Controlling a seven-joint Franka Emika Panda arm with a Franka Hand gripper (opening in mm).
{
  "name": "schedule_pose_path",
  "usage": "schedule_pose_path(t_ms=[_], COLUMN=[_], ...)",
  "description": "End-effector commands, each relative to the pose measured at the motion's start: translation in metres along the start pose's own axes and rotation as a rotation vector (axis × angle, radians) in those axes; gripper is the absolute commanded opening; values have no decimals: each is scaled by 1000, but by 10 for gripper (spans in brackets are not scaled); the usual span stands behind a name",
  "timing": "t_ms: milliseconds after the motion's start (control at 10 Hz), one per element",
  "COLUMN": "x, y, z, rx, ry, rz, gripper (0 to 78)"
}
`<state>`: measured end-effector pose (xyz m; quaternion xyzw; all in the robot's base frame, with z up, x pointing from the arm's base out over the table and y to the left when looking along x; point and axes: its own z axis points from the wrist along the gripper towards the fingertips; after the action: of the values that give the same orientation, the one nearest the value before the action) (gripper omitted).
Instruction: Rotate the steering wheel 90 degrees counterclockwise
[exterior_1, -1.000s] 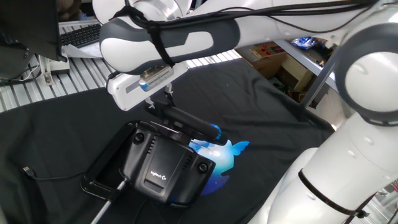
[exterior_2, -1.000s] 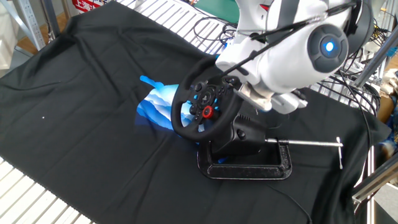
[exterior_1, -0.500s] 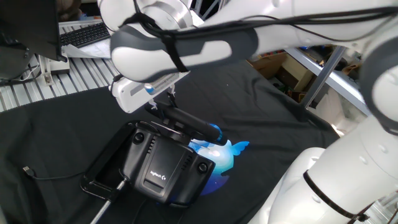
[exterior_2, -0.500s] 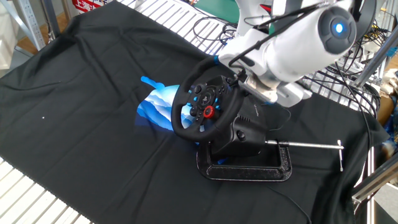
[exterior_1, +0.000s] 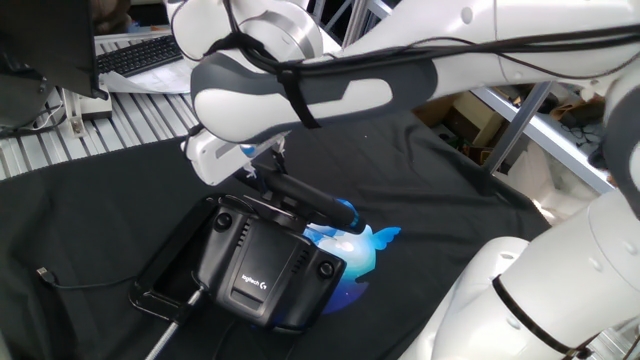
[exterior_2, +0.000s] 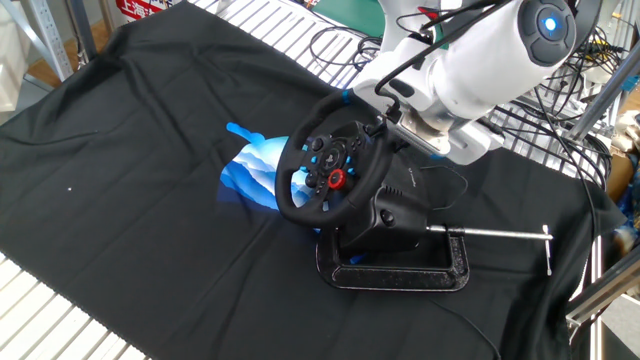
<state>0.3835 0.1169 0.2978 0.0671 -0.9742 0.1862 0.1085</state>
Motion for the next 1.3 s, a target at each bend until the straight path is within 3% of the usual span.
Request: schedule_pose_path(t_ms=[100, 300, 700, 1300], x=[1, 1, 1, 1], y=[-1, -1, -1, 0], z=[0, 0, 0, -2], rx=[7, 7, 12, 9], ry=[-32, -28, 23, 24], rz=[-14, -14, 10, 28], gripper=[12, 12, 12, 12])
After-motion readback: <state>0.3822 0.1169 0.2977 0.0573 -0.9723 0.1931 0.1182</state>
